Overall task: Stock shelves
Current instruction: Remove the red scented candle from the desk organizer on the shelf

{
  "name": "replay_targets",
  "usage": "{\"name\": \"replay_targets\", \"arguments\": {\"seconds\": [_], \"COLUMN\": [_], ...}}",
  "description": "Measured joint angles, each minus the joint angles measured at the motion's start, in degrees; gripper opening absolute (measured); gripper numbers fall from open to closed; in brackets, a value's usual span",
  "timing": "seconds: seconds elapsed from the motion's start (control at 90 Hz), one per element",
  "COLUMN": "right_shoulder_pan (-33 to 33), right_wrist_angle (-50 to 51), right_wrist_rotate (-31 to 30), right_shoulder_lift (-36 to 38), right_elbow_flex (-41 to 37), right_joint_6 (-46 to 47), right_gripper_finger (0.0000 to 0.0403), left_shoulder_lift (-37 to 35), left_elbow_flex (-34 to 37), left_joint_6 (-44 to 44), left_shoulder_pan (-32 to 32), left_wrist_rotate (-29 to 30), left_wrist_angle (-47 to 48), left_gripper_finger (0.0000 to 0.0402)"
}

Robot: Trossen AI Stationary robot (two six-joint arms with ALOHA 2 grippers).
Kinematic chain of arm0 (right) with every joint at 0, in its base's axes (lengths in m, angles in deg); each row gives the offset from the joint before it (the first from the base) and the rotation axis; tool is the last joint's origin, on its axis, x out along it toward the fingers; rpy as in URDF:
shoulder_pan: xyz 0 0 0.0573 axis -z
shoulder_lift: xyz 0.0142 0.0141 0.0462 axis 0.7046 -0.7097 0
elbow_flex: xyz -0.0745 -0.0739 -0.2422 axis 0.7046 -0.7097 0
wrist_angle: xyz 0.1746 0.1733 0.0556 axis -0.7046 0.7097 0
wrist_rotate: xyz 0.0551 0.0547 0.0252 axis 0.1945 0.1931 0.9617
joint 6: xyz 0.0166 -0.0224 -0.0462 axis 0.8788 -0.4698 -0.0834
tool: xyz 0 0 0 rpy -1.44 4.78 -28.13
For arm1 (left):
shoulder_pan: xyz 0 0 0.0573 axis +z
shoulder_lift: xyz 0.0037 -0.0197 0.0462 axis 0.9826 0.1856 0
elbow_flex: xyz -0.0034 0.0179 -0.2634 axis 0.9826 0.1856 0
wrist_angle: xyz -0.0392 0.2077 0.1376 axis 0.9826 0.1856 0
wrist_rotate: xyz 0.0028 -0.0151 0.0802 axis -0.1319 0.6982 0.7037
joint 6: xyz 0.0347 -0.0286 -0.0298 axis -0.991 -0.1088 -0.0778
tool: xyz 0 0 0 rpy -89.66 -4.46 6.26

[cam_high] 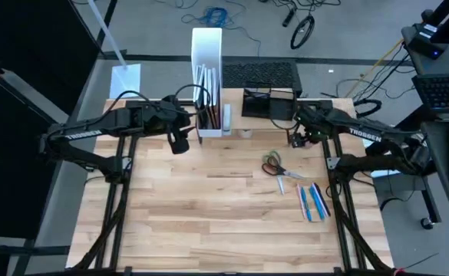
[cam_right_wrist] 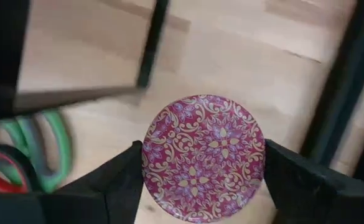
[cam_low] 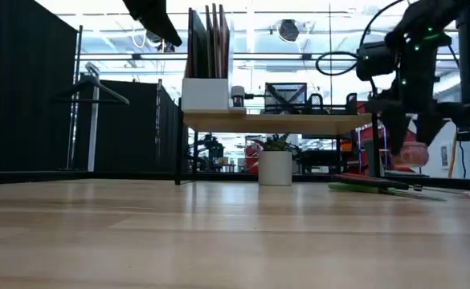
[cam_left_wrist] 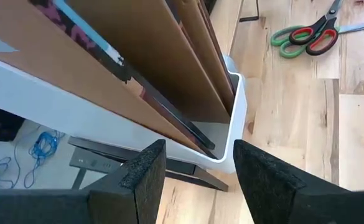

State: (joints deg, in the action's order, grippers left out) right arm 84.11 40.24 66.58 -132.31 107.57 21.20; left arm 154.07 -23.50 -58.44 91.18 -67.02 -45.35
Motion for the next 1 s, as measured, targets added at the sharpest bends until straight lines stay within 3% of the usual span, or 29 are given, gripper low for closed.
{"name": "replay_targets", "arguments": {"seconds": [0.467,0.822,1.0], "right_shoulder_pan": [-1.1,-0.97,-5.04], "right_wrist_angle": [-5.03,3.65,10.46], "right_wrist_rotate": [-0.19,0.11,0.11], "right_shoulder_lift": [2.89,9.03,10.11], "right_elbow_flex": [-1.88,2.92,2.87], "right_joint_6": [-0.48,-1.68,0.4], "right_gripper_finger": [0.027,0.0269,0.0269], "left_shoulder_lift": [0.0,0.0,0.0], "left_elbow_flex": [-0.01,-0.01,0.0], "left_joint_6": [0.0,0.0,0.0], "left_shoulder_pan": [0.0,0.0,0.0], "left_wrist_rotate": [0.0,0.0,0.0], "left_wrist_angle": [0.0,0.0,0.0], "left_gripper_finger": [0.0176,0.0176,0.0176]}}
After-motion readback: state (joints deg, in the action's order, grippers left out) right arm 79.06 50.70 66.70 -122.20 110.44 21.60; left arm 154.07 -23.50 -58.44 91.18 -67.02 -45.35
